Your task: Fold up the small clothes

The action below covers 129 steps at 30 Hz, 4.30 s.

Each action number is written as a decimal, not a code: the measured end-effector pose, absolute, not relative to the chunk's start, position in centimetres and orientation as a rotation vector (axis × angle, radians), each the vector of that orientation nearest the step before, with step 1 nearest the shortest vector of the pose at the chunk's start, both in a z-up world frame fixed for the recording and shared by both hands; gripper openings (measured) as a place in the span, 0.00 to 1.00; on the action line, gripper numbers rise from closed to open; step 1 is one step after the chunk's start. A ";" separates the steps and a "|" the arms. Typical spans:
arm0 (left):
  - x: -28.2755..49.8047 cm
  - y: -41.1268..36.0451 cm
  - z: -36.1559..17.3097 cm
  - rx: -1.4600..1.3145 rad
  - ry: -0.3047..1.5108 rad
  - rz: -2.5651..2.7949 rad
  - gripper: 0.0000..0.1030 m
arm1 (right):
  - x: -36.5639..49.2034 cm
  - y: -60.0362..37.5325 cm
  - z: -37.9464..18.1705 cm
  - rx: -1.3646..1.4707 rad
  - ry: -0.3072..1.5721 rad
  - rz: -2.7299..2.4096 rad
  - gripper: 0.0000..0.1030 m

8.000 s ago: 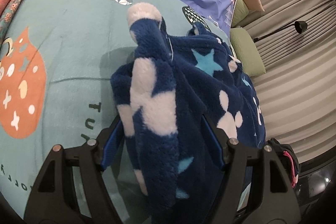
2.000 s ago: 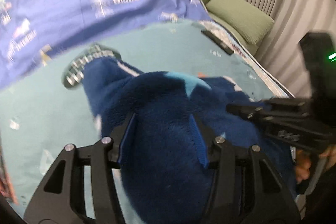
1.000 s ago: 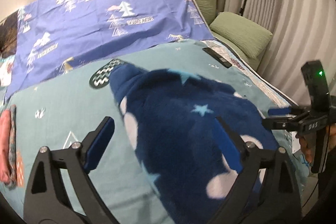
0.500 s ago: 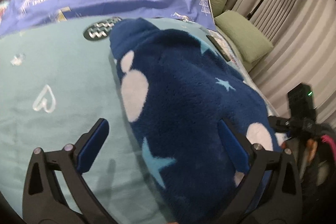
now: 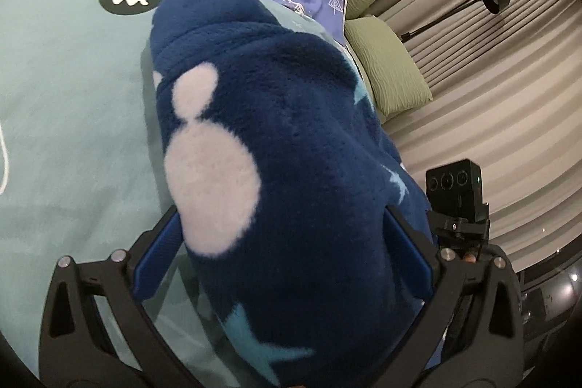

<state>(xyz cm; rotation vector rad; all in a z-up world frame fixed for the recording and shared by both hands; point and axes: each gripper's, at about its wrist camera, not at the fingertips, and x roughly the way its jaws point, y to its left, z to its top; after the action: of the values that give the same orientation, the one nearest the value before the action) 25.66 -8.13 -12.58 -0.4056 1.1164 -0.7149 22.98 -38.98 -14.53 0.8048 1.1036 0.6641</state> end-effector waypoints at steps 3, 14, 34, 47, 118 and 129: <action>25.6 -8.4 -12.8 -0.374 1.096 -0.731 1.00 | 23.8 -37.5 -14.3 0.717 1.127 0.677 1.00; 25.0 -9.4 -12.7 -0.328 1.016 -0.739 0.94 | 24.6 -34.9 -13.1 0.632 1.063 0.640 0.71; 22.7 -10.3 -2.1 -0.125 0.697 -0.725 0.77 | 21.3 -35.7 -2.4 0.450 0.759 0.575 0.57; 28.0 -12.7 1.8 -0.068 0.643 -0.698 0.73 | 24.4 -37.5 0.6 0.458 0.673 0.548 0.54; 34.9 -11.8 -11.8 -0.295 0.978 -0.570 0.94 | 29.5 -39.7 -10.1 0.708 0.895 0.275 0.31; 32.7 -15.2 -11.6 -0.231 0.944 -0.553 0.94 | 29.4 -43.2 -10.7 0.531 1.009 0.090 0.74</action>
<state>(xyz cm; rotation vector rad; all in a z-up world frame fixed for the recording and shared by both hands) 32.66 -15.25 -11.58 -0.2308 0.9441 -0.5526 29.39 -43.21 -10.66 0.5311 1.0085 0.0904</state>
